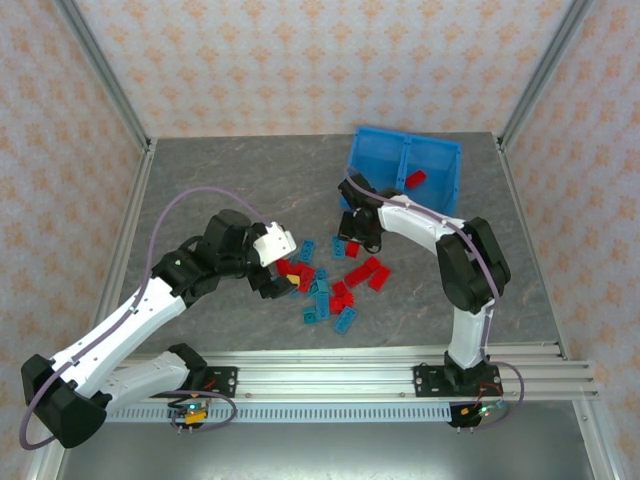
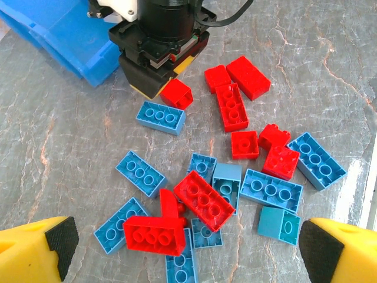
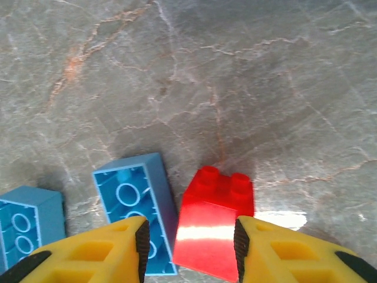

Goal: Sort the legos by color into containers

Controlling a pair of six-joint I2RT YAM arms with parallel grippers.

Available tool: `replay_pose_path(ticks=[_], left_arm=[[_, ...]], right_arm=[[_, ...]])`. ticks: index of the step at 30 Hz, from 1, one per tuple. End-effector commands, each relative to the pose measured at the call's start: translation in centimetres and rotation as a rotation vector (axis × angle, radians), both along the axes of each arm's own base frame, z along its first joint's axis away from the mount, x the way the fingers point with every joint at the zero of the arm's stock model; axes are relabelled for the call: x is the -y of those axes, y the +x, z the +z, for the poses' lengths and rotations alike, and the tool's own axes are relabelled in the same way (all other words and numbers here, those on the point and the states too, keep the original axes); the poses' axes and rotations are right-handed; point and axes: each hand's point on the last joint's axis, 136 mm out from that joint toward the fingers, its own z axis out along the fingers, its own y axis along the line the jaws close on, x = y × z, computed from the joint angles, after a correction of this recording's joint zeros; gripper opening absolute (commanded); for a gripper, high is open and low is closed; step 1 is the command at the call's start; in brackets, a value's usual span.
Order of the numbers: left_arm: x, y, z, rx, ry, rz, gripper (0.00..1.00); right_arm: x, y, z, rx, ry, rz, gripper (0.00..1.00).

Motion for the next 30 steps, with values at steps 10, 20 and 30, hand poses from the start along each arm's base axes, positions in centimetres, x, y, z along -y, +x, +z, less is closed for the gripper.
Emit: replay_pose_path(ticks=[10,20,30], left_arm=[[0.0,0.3,-0.4,0.016,0.012,-0.003,1.0],[-0.1,0.1,-0.7,0.006,0.015,-0.003,1.0],[0.2,0.2,-0.5,0.005,0.003,-0.009,1.0]], right_arm=[[2.8,-1.1,-1.8,-0.052,-0.145,-0.052,0.57],[2.1,-0.9,-4.9,-0.115,-0.138,-0.091,0.46],[3.1,-0.3,-2.3,-0.052,-0.176,-0.111,0.3]])
